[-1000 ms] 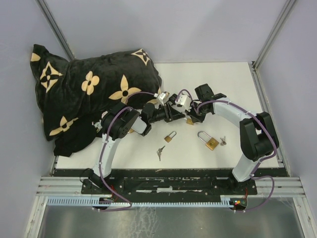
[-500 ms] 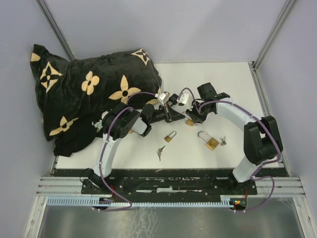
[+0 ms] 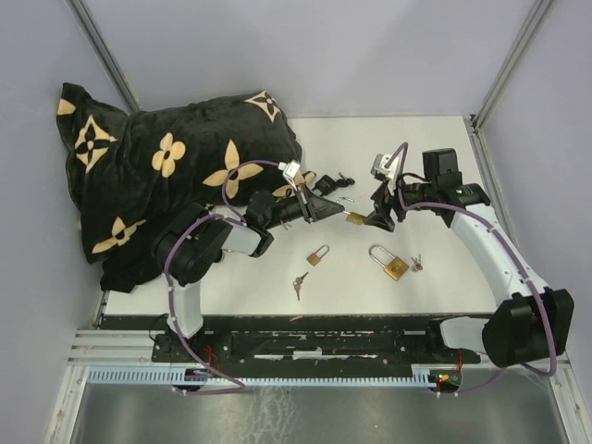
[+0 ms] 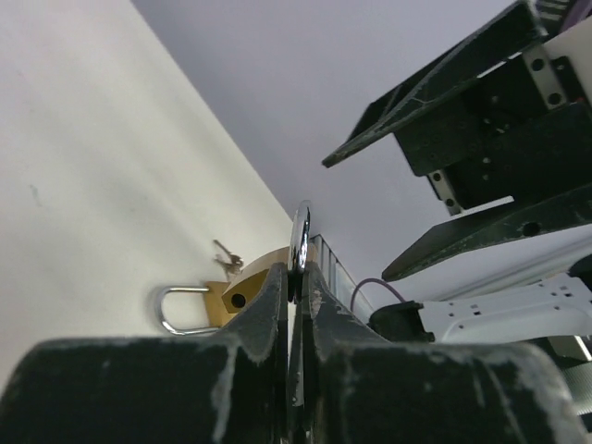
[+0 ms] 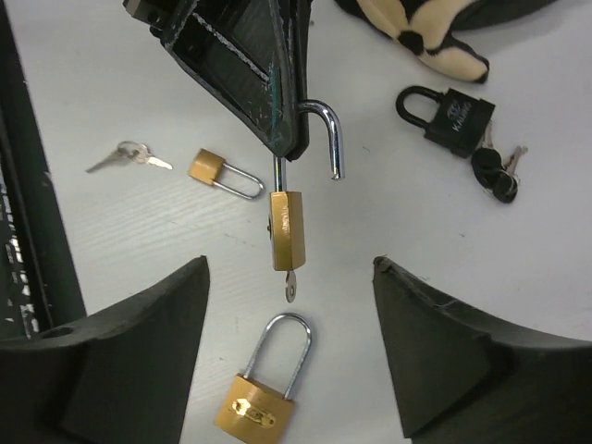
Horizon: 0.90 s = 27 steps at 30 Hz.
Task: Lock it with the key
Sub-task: Pick up the lock from the center of the board.
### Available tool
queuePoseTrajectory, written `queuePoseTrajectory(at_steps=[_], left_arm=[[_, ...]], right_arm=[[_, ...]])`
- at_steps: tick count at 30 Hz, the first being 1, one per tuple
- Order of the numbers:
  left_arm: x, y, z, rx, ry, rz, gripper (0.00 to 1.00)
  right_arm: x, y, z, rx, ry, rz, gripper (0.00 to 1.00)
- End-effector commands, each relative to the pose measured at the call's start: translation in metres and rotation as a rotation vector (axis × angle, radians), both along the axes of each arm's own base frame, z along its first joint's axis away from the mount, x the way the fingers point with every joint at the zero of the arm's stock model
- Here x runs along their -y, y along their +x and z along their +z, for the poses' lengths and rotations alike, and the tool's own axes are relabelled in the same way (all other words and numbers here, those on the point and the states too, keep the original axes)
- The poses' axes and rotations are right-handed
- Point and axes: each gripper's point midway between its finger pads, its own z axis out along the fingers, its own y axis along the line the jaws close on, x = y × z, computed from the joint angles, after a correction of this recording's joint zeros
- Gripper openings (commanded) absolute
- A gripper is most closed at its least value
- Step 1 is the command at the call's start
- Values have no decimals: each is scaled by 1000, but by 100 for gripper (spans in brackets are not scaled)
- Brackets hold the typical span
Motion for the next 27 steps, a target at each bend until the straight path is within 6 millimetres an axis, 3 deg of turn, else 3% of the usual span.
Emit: queuePoseTrajectory(at_steps=[1, 5, 12, 19, 27], left_arm=[[-12, -21, 55, 81, -80, 36, 3], [-23, -33, 68, 111, -56, 76, 3], [-35, -52, 99, 166, -35, 136, 3], [-51, -67, 117, 180, -63, 170, 3], [-52, -88, 141, 162, -166, 141, 3]], right_arm=[[-16, -24, 37, 48, 172, 94, 83], [-16, -33, 50, 22, 252, 104, 100], [-22, -41, 59, -35, 332, 130, 99], [-21, -48, 62, -15, 326, 149, 99], [-27, -64, 76, -9, 388, 231, 99]])
